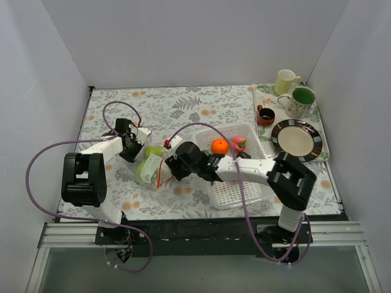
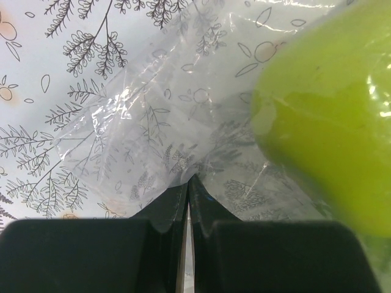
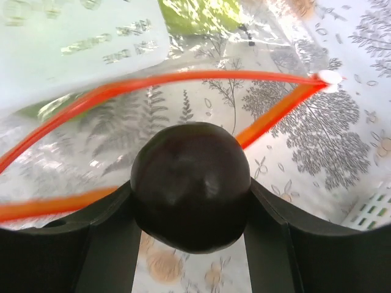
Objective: Open the zip-top bag and remove the fake food
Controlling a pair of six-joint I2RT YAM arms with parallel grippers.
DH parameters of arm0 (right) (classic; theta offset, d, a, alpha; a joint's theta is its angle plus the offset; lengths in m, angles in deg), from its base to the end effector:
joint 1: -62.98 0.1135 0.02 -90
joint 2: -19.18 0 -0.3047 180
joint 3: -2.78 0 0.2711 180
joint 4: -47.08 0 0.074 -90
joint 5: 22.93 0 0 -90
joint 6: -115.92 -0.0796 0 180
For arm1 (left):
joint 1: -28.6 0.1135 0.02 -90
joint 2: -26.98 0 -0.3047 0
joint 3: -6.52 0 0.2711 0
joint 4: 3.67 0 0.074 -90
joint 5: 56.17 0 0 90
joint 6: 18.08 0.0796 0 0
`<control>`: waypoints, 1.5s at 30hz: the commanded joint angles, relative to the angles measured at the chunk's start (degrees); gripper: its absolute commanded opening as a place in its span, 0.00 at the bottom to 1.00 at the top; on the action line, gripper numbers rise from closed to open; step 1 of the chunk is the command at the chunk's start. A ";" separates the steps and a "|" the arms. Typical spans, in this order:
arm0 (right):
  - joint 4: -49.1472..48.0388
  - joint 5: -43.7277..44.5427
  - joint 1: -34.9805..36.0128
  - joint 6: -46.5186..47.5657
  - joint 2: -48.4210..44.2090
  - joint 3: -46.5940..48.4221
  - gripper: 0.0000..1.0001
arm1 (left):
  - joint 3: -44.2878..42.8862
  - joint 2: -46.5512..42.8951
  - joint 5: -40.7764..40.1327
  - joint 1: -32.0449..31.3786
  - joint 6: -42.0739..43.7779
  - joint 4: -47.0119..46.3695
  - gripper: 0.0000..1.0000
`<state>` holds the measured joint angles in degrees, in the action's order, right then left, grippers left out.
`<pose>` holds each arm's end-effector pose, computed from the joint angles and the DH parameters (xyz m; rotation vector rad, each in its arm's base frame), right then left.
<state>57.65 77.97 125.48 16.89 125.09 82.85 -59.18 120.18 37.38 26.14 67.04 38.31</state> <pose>0.2304 0.4099 0.1980 -0.9087 2.0433 0.4864 0.3307 -0.0191 0.1488 -0.0432 2.7855 -0.1184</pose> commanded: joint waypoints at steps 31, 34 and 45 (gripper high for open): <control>5.31 15.32 1.83 3.15 -28.58 -12.09 0.81 | 1.49 0.57 1.02 -0.26 -1.27 -0.27 0.00; -0.23 11.36 1.92 2.97 -23.93 -11.57 0.70 | 1.66 0.57 0.84 -0.70 -1.71 -0.27 0.00; -5.87 2.73 1.92 3.24 -4.23 3.46 0.68 | 1.14 0.22 0.75 -2.02 -3.11 1.22 0.00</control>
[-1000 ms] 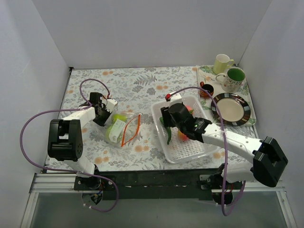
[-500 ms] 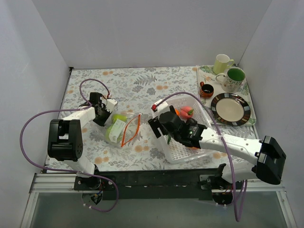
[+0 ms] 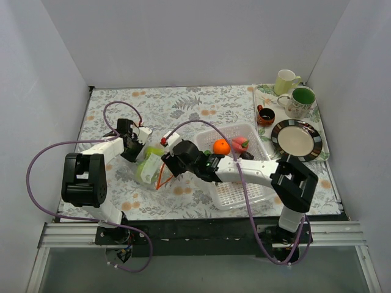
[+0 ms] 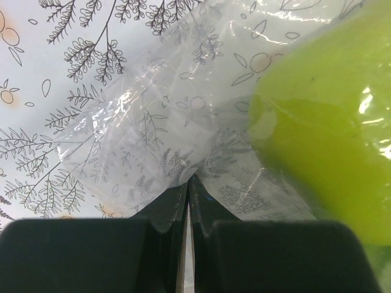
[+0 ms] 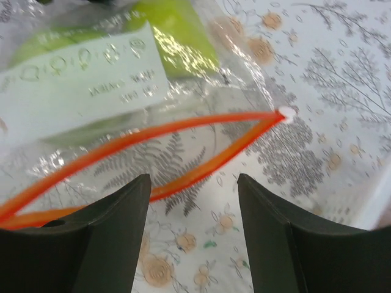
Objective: Open the zip-top bag and remove the fake food
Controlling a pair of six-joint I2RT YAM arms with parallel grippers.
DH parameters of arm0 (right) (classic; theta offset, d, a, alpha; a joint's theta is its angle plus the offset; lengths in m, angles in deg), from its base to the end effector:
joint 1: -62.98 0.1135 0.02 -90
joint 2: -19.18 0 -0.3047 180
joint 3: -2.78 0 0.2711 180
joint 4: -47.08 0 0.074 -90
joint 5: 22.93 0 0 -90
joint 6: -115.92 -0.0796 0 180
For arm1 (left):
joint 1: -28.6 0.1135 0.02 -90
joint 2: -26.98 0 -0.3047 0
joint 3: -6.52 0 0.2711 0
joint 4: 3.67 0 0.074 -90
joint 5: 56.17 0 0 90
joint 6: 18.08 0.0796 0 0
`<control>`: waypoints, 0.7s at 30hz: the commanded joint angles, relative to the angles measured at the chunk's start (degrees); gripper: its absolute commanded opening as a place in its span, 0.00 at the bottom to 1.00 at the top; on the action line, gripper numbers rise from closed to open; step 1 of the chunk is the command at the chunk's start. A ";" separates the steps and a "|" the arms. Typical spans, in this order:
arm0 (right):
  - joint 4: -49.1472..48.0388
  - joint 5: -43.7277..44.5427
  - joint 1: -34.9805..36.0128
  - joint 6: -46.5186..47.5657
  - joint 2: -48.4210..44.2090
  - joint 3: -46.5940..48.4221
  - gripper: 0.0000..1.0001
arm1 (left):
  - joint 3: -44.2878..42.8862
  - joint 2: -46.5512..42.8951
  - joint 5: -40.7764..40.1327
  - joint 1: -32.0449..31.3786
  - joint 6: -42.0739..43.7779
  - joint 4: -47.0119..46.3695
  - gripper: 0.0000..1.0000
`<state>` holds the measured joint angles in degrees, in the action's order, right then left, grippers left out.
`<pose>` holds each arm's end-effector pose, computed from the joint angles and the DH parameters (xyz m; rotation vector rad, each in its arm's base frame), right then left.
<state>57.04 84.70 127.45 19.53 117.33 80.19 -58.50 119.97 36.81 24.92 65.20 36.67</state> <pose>0.2138 0.3917 0.2426 -0.8570 1.9254 0.4275 0.3311 -0.0254 0.1480 -0.0596 2.7662 -0.1197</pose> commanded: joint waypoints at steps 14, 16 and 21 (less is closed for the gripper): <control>-13.94 -17.19 1.10 -5.55 9.17 1.83 0.92 | 1.69 -0.44 1.50 -1.85 -3.74 5.58 0.00; -16.50 -20.77 1.45 -6.61 9.78 1.21 0.94 | 2.13 -0.62 1.50 -1.85 -4.96 5.76 0.00; -25.11 -25.98 2.76 -7.58 11.36 0.33 0.98 | 3.62 -3.16 0.97 -2.20 -7.16 6.81 0.00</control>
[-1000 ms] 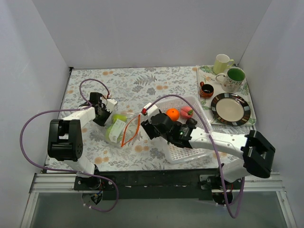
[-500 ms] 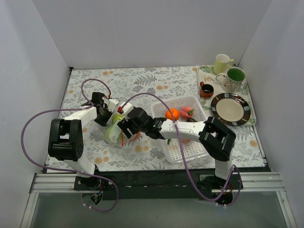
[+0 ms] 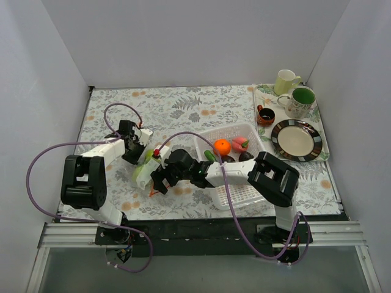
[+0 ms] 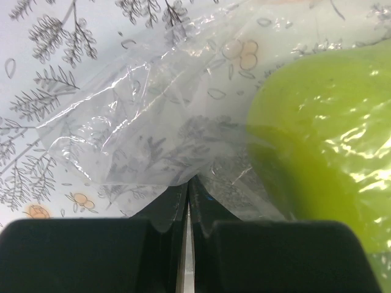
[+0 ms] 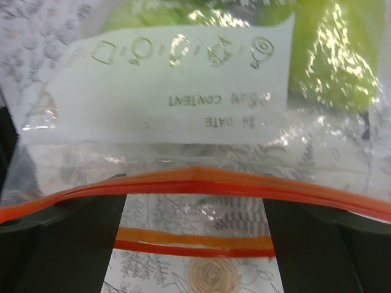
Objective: Open the zip-top bag and remove the fake food
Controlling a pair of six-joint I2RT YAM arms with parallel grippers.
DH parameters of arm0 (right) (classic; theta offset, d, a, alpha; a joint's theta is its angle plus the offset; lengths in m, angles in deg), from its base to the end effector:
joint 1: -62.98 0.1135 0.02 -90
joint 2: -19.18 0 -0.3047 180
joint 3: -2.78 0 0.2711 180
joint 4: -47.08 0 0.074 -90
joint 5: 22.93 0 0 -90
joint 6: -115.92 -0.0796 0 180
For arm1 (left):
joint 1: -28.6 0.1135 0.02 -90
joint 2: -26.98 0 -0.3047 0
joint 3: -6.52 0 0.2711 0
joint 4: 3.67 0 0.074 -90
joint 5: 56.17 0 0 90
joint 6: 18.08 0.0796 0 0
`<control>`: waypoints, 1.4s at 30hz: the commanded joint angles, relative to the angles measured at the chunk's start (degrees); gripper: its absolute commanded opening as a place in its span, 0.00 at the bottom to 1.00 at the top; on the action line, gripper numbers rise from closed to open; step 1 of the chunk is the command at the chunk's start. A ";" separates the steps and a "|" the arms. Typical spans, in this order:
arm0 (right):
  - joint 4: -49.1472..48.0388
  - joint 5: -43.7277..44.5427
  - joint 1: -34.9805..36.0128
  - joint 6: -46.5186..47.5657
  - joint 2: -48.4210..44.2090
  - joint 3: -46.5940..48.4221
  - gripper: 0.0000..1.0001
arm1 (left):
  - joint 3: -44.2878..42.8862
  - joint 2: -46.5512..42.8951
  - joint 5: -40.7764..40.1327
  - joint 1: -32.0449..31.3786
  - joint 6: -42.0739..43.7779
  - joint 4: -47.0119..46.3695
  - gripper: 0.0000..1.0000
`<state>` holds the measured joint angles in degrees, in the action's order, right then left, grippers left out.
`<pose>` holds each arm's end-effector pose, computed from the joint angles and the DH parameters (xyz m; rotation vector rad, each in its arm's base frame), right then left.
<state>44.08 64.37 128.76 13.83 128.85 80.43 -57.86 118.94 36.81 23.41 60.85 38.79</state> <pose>0.1962 0.4454 0.1822 -1.0198 1.9473 0.8536 0.3214 -0.0333 0.1482 -0.1308 2.7976 -0.1418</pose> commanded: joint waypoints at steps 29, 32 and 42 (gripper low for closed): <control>-11.98 4.26 2.42 1.20 0.12 0.63 0.08 | 7.03 -6.98 3.17 -4.13 -6.52 6.73 0.00; -11.55 6.30 3.21 0.67 -5.85 -4.81 0.07 | 8.00 -4.26 0.80 -4.12 -5.28 3.64 0.00; 0.65 19.01 5.33 1.46 -22.11 -13.27 0.11 | 2.11 1.46 -1.14 -3.25 -5.28 1.88 0.00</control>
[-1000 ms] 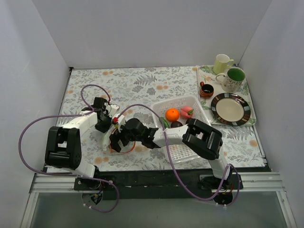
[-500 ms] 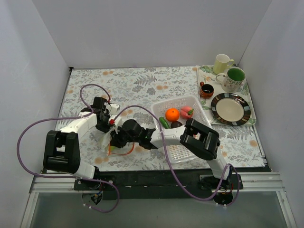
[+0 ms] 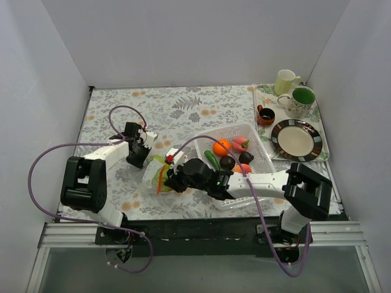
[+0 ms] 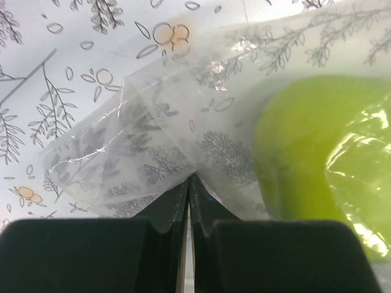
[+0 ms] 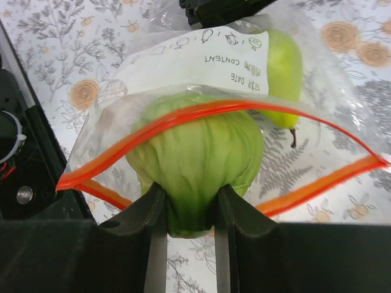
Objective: Open the zip-top bag and remove the fake food
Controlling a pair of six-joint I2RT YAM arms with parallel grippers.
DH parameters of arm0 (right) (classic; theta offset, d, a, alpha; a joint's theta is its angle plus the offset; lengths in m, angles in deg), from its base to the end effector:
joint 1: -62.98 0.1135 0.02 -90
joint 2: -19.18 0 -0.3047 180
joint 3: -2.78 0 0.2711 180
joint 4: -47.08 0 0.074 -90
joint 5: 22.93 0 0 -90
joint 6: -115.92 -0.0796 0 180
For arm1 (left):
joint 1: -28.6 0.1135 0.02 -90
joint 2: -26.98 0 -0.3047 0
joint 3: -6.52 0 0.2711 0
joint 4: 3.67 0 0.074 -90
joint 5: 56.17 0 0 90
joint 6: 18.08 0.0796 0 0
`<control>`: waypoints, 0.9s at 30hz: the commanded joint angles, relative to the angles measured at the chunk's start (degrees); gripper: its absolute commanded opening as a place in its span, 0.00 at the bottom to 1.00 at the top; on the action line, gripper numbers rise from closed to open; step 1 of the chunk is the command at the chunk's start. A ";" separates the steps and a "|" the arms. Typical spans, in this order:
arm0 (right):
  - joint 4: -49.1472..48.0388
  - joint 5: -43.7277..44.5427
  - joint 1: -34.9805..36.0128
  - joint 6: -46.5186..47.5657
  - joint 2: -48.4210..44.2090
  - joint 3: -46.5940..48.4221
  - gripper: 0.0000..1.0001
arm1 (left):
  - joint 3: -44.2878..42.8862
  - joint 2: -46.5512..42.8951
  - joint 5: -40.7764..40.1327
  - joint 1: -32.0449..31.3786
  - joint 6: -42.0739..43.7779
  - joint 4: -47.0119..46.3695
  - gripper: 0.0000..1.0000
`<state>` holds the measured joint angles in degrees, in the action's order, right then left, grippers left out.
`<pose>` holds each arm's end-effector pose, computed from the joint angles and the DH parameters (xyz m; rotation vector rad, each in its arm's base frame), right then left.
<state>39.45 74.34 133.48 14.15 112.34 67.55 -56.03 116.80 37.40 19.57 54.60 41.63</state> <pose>0.1491 0.3910 0.2346 -0.9135 1.8042 0.8209 0.3014 -0.0529 0.1476 -0.1927 2.8472 -0.1863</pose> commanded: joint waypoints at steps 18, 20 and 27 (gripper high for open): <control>25.87 24.64 -18.63 7.12 -21.27 5.23 0.24 | 0.10 3.78 -2.87 1.57 3.87 -2.01 0.00; 26.75 24.11 -20.14 7.46 -20.84 5.23 0.53 | -0.08 3.96 -2.61 1.57 4.14 -1.84 0.00; 29.14 22.72 -20.05 8.87 -19.42 8.39 0.98 | -1.75 4.57 -2.34 1.57 4.31 -1.14 0.00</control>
<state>69.21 98.73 112.92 22.24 93.85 72.30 -57.84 118.76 35.85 20.61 58.03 39.93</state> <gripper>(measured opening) 0.982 0.008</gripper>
